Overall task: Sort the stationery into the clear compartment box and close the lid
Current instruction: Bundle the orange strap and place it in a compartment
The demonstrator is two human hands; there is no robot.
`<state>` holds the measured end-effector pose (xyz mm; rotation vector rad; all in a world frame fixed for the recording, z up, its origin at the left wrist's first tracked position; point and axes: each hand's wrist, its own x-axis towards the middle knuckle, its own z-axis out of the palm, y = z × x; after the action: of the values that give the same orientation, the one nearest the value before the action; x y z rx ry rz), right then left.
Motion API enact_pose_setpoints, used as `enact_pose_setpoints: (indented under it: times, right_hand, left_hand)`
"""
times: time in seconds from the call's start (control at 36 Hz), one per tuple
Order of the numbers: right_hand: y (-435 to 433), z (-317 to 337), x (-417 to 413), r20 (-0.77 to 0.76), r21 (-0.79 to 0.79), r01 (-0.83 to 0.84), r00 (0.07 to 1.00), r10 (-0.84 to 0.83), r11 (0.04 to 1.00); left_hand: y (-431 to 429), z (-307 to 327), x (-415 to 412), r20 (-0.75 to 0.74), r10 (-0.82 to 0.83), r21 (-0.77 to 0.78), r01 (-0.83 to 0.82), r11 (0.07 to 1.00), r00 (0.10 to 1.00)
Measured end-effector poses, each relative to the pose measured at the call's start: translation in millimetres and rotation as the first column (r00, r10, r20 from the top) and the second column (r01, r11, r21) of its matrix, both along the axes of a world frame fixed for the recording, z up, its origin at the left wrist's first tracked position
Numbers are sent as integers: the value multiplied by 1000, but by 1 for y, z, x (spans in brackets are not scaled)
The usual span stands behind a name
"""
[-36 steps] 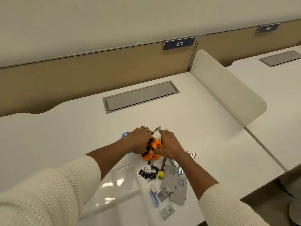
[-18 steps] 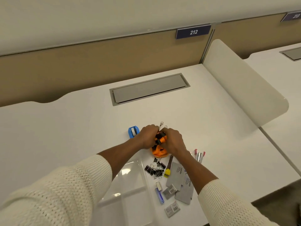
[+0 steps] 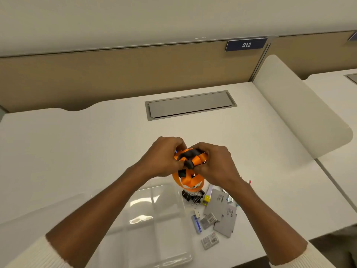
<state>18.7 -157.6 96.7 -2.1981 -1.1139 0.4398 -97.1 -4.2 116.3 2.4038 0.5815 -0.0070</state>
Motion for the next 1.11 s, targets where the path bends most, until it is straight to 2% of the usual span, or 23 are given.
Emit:
enact_pose_setpoints:
  times: [0.14,0.28,0.42,0.53,0.75,0.92,1.11]
  right_hand:
    - [6,12,-33,-50,0,-57,997,57,998]
    - [21,-3,-52,-144,-113,-86,987,69,990]
    - [31,-35,-69,-73,-248,-102,994,86,963]
    - [29,-52,-79,-8,-323,-144,989,150,935]
    - [5,-61,-93,54,-374,-173,977,207,911]
    - [-3,-87,-110,187,-400,-234,926,329,886]
    - [9,-104,-114,191,-454,-267,903,386,850]
  left_hand:
    - [6,14,-42,-34,73,-36,-74,997,997]
    - [9,-9,-63,-122,154,-101,-166,981,981]
    - [2,-49,-74,-148,233,-106,-250,963,961]
    - [-9,-71,-82,-150,227,5,-229,974,962]
    - [-15,-93,-101,-183,166,53,-158,986,969]
    - [-28,-113,-104,-200,71,79,-56,995,977]
    - [-34,-126,-93,-144,116,100,-102,990,983]
